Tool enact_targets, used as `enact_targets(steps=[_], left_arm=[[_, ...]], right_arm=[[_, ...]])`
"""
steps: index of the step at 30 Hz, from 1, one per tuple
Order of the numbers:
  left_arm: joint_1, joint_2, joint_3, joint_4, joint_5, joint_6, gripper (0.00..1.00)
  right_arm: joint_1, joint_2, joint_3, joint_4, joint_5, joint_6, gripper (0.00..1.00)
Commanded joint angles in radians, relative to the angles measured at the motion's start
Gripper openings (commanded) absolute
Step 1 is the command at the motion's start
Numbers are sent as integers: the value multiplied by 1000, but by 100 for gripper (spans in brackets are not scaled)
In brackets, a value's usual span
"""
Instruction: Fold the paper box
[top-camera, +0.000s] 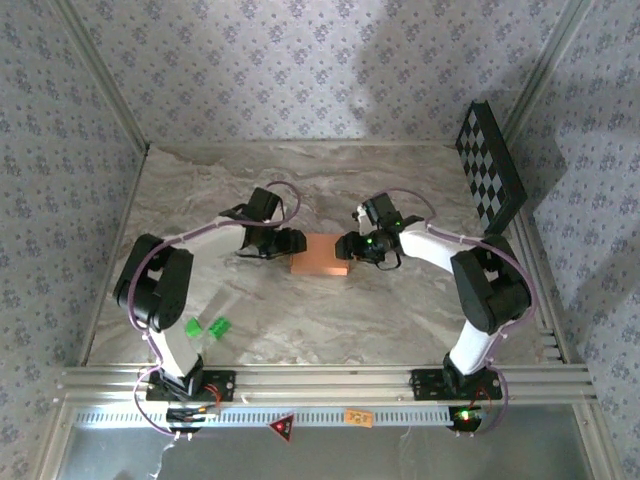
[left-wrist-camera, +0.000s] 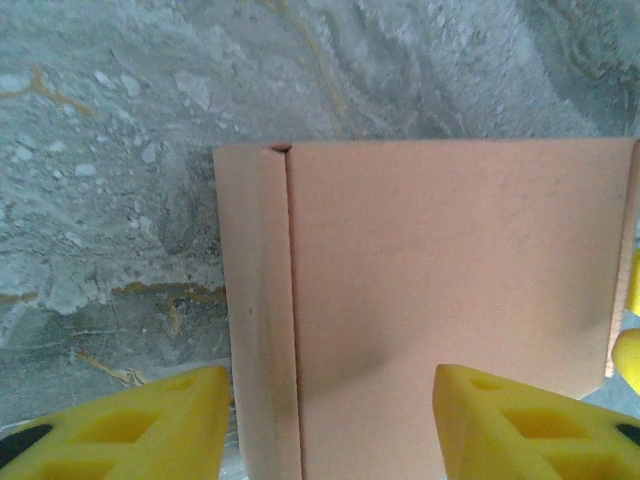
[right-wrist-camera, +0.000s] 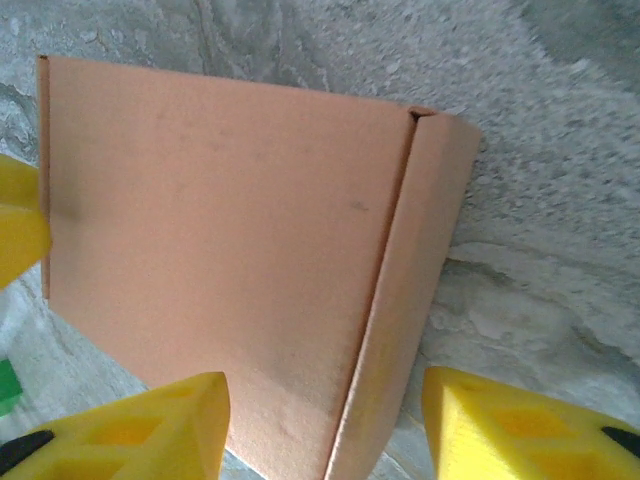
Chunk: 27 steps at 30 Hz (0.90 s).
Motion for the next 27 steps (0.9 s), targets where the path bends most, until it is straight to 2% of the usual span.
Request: enact_targets(steps=[1, 5, 8, 15, 19, 27], left_arm=[[2, 22, 22, -1, 39, 12, 53], [13, 15, 31, -1, 31, 20, 50], [56, -3, 48, -45, 17, 60, 50], [268, -23, 115, -130, 26, 166, 50], [392, 12, 180, -145, 43, 204, 49], [570, 214, 402, -157, 76, 247, 49]], right_arm=[[14, 29, 51, 0, -57, 23, 52], [47, 57, 103, 33, -70, 57, 49], [81, 93, 159, 56, -60, 99, 49], [197, 267, 452, 118, 21, 190, 49], [239, 403, 630, 217, 51, 257, 48], [282, 696, 910, 473, 64, 383, 45]])
